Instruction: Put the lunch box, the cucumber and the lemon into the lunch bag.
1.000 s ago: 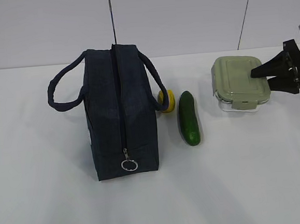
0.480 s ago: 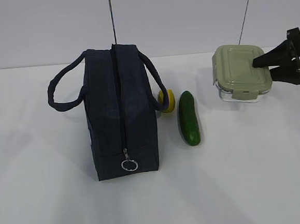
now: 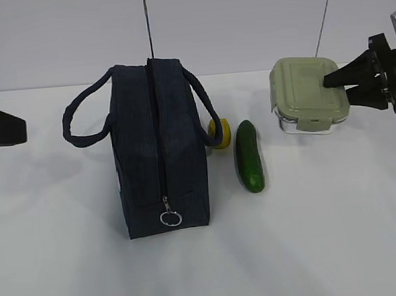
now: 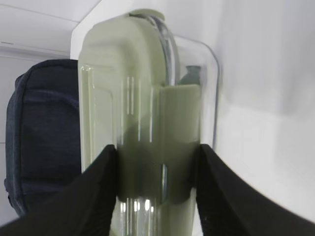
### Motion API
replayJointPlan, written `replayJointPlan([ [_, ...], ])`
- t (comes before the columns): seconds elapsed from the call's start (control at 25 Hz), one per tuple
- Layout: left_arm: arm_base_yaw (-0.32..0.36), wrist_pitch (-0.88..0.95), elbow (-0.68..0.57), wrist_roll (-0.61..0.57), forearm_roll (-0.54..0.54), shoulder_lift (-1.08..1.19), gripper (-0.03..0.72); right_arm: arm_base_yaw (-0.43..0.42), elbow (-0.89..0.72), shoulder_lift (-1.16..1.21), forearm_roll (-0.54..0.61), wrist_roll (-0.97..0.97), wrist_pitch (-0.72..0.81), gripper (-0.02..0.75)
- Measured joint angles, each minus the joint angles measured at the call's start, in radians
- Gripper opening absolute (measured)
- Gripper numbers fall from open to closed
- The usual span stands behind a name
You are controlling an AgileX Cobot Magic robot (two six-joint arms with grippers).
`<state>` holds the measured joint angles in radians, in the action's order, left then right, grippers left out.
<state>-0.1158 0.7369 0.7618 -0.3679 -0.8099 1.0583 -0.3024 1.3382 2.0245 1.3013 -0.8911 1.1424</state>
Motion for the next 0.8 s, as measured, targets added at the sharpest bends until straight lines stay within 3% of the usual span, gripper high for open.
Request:
replayJointPlan([
  [0.24,0.000,-0.006,0.029,-0.104,-0.141,0.076,0.501,0.024,0.000,0.000,0.000,0.000,0.002,0.342],
  [0.56,-0.009,0.058,0.209,-0.126,-0.166,0.225,0.501,0.031,0.000,-0.002,0.000,0.002,0.004,0.342],
  [0.8,-0.145,0.064,0.313,-0.078,-0.079,0.351,0.501,0.031,0.000,-0.002,0.000,0.002,0.004,0.342],
])
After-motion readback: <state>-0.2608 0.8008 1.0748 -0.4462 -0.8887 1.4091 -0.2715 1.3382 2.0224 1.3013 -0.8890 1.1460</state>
